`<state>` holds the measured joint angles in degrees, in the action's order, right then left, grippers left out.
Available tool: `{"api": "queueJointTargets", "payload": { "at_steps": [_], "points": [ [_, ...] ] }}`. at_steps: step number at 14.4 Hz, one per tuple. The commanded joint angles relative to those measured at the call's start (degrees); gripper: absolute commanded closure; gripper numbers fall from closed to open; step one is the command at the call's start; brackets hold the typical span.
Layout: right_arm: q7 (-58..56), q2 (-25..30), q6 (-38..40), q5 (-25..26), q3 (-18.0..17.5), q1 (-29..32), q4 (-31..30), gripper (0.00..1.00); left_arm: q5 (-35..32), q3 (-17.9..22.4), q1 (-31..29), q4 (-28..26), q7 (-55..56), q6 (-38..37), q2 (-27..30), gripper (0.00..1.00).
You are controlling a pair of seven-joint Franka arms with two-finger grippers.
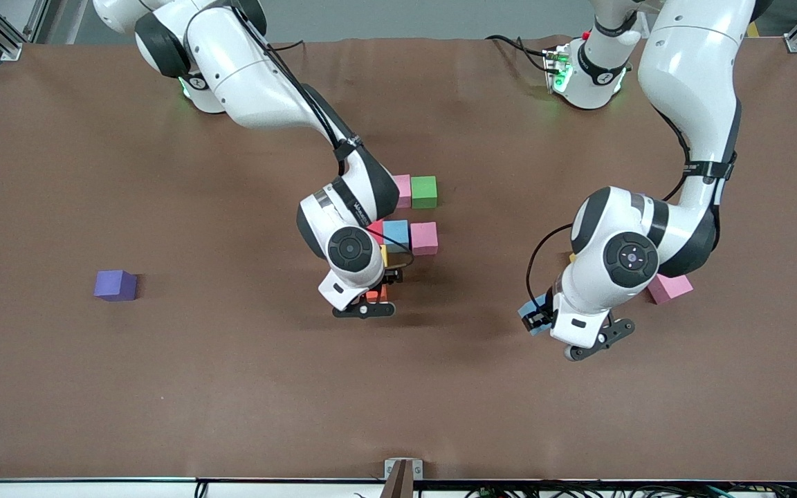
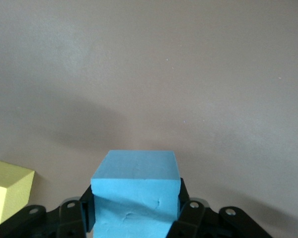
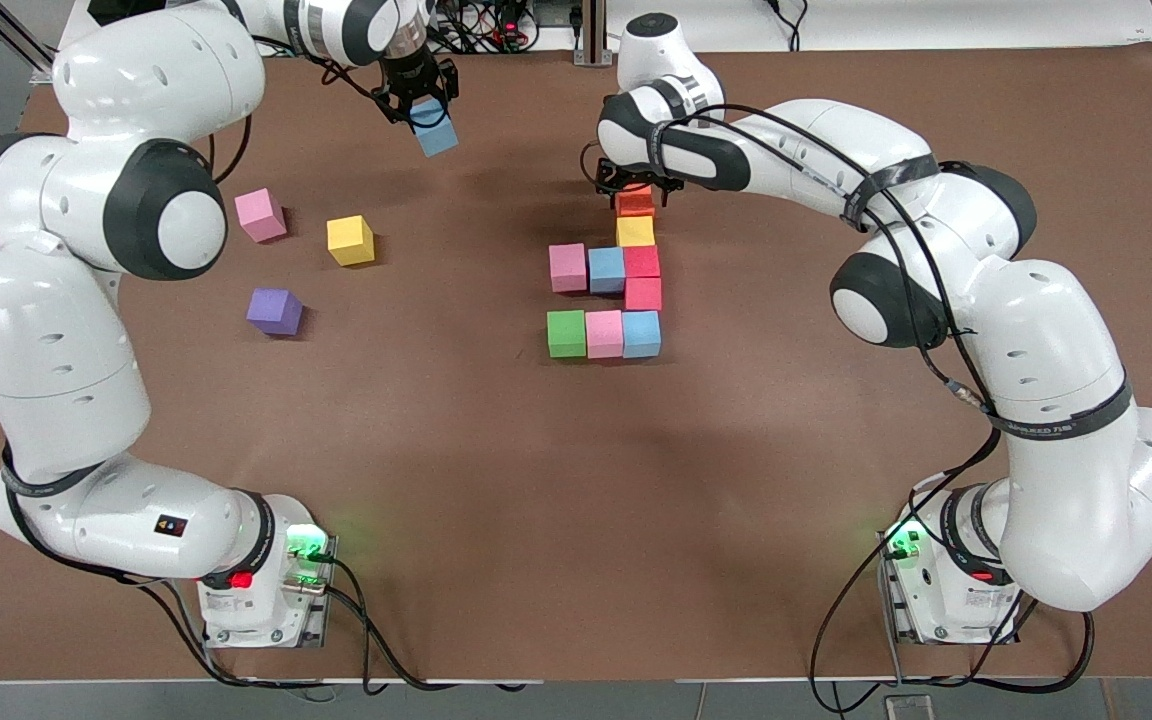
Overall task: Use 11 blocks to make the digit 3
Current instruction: 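Release the orange cube and retract the right gripper while the left carries blue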
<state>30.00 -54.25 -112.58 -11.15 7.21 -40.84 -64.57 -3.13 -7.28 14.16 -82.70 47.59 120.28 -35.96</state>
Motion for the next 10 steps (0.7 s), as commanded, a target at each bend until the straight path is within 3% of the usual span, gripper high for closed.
{"api": "queueJointTargets", "payload": {
  "at_steps": [1, 4, 10],
  "points": [
    [0.85, -0.42, 0.52, 0.43, 0.43, -0.56, 0.85, 0.00, 1.19, -0.10, 0.86, -0.18, 1.53, -0.40, -0.17, 0.88],
    [0.85, 1.42, 0.96, 0.07, 0.35, -0.38, 0.85, 0.00, 2.33, -0.55, 2.17, -0.18, 6.45, -0.40, -0.78, 0.88],
    [0.85, 8.97, 11.50, 0.34, 0.70, 3.73, 1.64, 0.00, 3.03, -0.63, 4.63, -0.18, 18.29, 0.48, -2.10, 0.88]
  ]
}}
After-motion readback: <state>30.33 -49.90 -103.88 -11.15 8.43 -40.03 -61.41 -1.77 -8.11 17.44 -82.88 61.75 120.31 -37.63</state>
